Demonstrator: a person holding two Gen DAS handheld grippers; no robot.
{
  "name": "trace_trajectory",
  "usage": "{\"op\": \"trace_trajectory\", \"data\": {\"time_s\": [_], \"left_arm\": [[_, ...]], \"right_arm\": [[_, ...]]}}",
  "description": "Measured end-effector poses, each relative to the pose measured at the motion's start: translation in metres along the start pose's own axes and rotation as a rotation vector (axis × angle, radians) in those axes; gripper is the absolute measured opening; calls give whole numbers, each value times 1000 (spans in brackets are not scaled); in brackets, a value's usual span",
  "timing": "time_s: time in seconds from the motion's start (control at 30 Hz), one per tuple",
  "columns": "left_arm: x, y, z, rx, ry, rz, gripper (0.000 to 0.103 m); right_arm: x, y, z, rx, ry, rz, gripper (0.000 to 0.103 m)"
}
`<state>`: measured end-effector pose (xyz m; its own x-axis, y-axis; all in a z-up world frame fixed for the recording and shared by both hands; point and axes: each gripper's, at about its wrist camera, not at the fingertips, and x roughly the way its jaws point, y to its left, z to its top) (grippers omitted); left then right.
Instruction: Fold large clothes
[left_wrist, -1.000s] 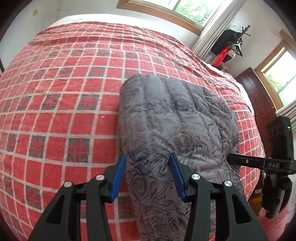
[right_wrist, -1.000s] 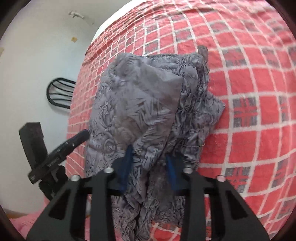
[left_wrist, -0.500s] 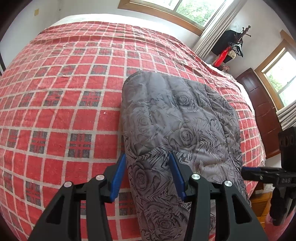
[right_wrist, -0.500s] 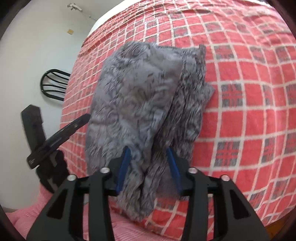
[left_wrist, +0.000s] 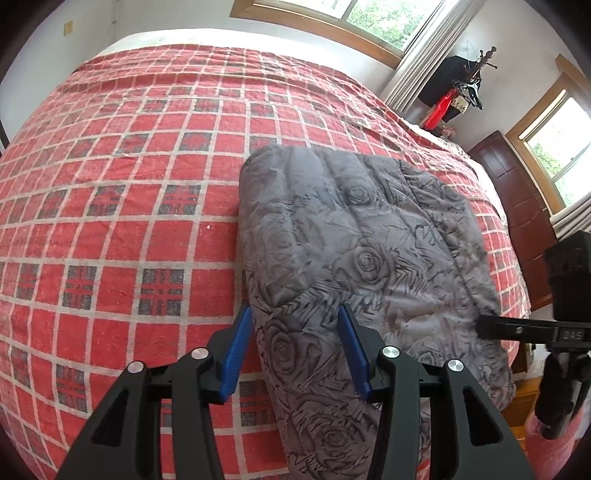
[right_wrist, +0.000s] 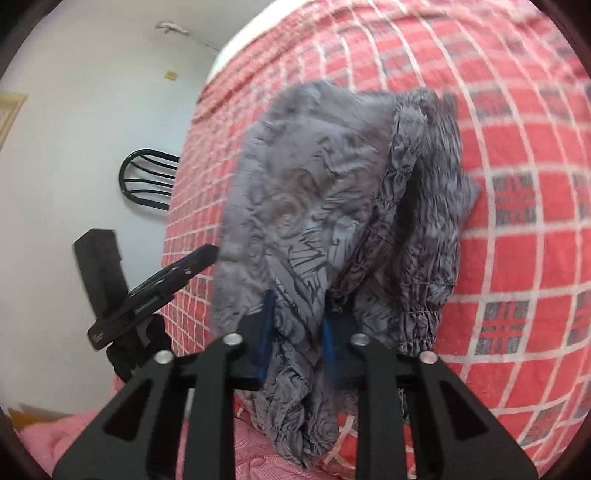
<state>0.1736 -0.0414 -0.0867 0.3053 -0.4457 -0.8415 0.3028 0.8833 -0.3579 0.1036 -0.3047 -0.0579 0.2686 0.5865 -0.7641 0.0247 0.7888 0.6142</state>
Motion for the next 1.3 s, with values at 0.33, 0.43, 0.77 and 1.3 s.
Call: {"op": "trace_trajectory", "data": {"time_s": [0.33,0.43,0.77,1.3], "left_arm": [[-3,-51,-4,87,26,-110,48],[14,-57,-10,120,63,-76,48],[40,-56,-25,162,71,-25,51],[2,-56,31,111,21,-20,48]], "right_arm": [[-43,-16,-21,2,-55,-119,13],[-25,-41,-29,60,-16,-126,13],[29,-70,-35,118,2,-155,14],[-46,-2,9,-99,-147,-391,34]]}}
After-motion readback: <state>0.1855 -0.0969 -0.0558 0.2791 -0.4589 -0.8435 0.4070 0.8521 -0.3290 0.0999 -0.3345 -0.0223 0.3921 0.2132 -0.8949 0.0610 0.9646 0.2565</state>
